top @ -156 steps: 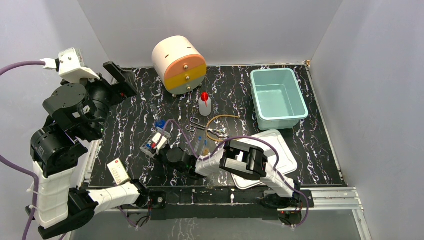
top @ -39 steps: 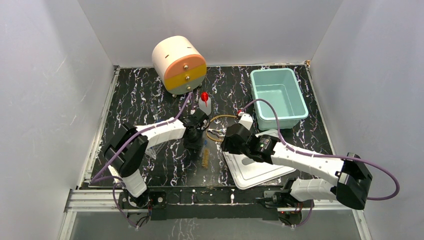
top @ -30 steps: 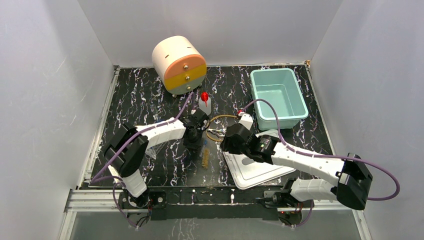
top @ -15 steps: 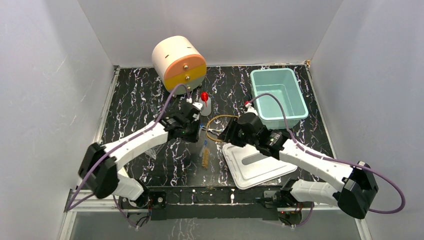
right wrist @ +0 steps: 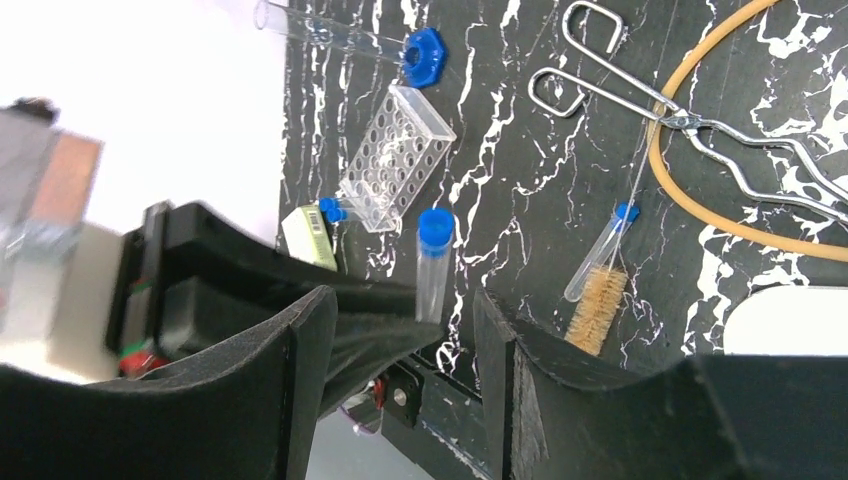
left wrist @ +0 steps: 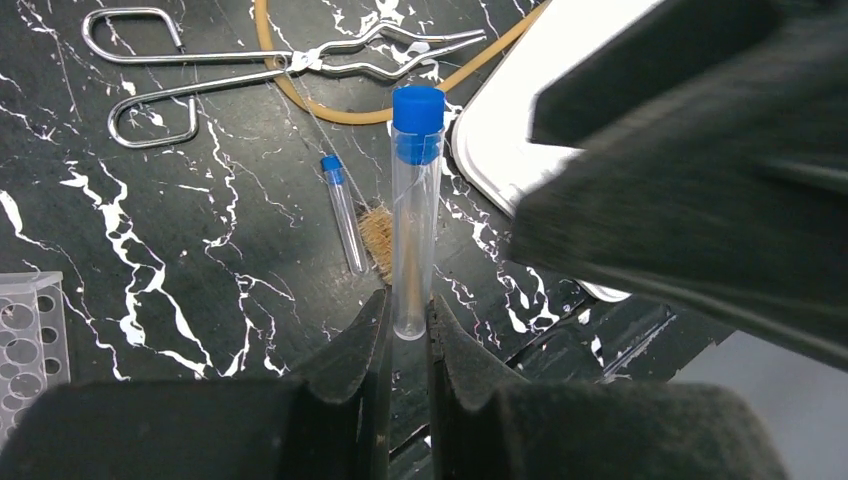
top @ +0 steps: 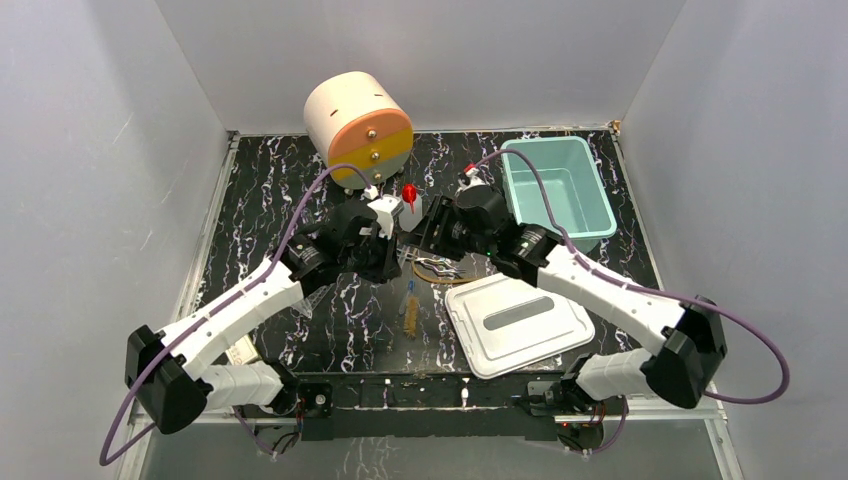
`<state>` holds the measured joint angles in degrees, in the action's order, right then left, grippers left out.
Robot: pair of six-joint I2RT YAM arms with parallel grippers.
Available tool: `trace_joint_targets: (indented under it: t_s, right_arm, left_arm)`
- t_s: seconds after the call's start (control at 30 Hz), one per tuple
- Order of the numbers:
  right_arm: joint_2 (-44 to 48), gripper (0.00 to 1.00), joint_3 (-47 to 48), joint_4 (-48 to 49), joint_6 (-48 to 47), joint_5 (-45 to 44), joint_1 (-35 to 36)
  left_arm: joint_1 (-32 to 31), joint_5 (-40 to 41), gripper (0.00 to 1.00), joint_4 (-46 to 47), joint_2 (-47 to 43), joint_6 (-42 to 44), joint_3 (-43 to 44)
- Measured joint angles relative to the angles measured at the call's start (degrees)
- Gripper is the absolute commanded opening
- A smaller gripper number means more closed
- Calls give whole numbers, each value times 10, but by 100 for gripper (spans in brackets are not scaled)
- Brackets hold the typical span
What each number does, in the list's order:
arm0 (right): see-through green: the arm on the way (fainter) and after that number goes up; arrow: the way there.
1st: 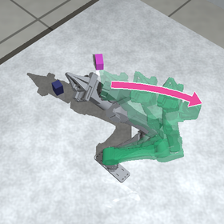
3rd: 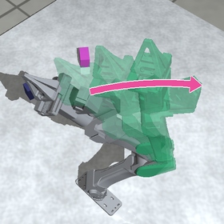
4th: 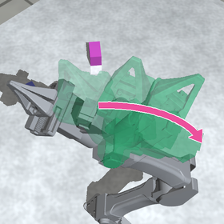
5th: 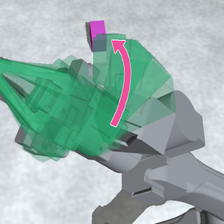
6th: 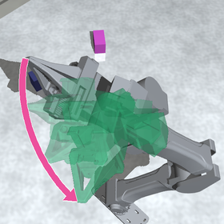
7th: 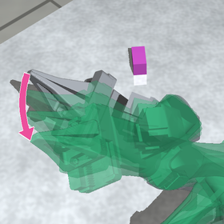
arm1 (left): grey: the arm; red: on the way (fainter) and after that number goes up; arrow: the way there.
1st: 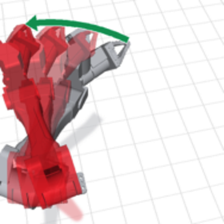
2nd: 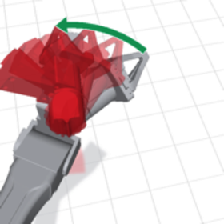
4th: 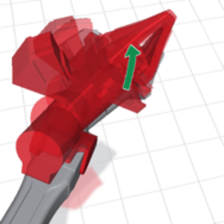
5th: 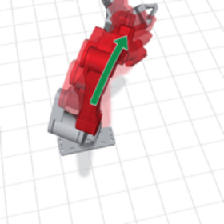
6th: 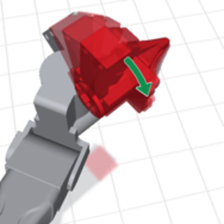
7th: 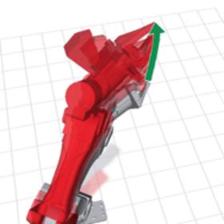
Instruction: Organize the chemistry lab equipment
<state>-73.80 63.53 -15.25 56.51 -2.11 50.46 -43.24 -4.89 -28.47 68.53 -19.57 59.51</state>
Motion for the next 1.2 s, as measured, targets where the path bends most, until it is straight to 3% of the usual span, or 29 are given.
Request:
trace_joint_targets:
  t_s: [0.3,0.6,0.97,1.2]
  right_arm:
    - [-72,51,18,-17,-3,10,-2]
    - [-74,38,26,1,-7,34,-6]
    - [-75,43,26,3,-12,49,-14]
    - [-88,23,33,4,-22,69,-20]
  left_arm:
    - [0,-17,4,2,-13,8,-3]
    - [0,-21,4,2,-20,16,-10]
    - [0,-25,4,1,-29,30,-11]
    - [0,-27,4,-6,-29,42,-11]
